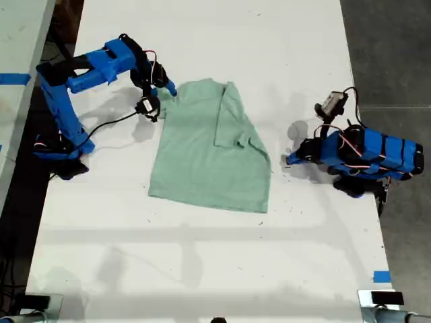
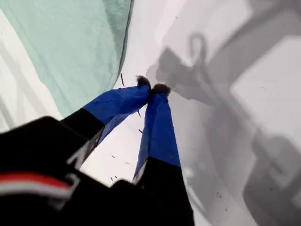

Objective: Fold t shirt

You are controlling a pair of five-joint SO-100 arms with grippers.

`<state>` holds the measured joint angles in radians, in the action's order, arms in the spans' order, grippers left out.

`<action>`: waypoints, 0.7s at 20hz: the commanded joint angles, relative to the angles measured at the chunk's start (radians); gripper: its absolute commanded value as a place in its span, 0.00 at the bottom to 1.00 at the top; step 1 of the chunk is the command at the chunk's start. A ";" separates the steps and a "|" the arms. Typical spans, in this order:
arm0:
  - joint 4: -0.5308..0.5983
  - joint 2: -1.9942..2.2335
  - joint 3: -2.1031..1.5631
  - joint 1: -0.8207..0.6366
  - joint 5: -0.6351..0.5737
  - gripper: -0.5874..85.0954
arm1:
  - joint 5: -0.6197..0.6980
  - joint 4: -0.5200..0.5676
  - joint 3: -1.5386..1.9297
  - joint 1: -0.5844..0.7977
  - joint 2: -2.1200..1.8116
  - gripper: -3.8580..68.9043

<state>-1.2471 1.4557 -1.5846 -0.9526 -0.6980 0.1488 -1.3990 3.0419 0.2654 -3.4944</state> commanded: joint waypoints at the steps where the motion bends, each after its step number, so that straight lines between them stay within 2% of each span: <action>1: 0.034 -0.071 0.012 -0.046 0.018 0.22 | -0.006 0.003 0.034 -0.008 -0.008 0.08; 2: 0.051 -0.132 0.009 -0.054 0.014 0.18 | -0.006 0.003 0.034 -0.008 -0.008 0.08; 6: 0.057 -0.376 0.066 -0.071 0.020 0.17 | -0.005 0.003 0.034 -0.009 -0.008 0.08; 7: 0.034 -0.400 0.089 -0.078 0.023 0.00 | -0.005 0.003 0.034 -0.009 -0.008 0.08; 10: -0.015 -0.265 0.078 -0.060 0.069 0.00 | -0.005 0.003 0.034 -0.009 -0.008 0.08; 12: -0.104 -0.149 0.173 0.008 0.107 0.00 | -0.005 0.003 0.034 -0.008 -0.008 0.08; 14: -0.262 -0.170 0.436 0.117 0.160 0.00 | -0.005 0.003 0.034 -0.008 -0.008 0.08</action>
<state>-1.3760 1.2410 -1.3806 -0.9511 -0.5967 0.1488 -1.3990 3.0419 0.2654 -3.4944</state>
